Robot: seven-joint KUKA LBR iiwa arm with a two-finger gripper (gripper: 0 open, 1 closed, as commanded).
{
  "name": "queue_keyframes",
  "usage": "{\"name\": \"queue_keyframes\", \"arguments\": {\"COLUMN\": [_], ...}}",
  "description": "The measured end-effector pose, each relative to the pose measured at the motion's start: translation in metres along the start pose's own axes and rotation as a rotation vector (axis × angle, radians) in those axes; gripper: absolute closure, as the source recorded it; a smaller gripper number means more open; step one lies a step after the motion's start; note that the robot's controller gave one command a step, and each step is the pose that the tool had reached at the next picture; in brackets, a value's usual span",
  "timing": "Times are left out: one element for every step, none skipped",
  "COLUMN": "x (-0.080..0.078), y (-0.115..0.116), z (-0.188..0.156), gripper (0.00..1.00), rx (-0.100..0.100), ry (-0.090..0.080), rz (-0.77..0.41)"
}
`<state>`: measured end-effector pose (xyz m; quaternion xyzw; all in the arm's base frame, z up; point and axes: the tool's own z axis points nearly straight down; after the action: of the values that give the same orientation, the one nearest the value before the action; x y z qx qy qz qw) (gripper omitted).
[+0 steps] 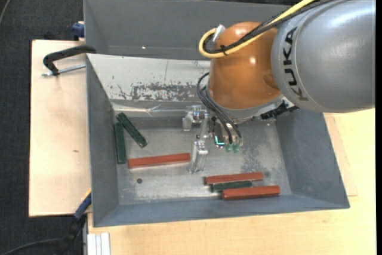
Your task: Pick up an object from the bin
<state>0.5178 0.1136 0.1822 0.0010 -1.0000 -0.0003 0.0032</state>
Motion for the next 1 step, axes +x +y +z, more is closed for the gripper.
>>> {"name": "queue_keyframes", "arguments": {"x": [-0.0285], "y": [0.0292], "z": [0.1159], "gripper": [0.0], "rx": [0.0], "ry": [-0.002], "rz": [-0.026]}}
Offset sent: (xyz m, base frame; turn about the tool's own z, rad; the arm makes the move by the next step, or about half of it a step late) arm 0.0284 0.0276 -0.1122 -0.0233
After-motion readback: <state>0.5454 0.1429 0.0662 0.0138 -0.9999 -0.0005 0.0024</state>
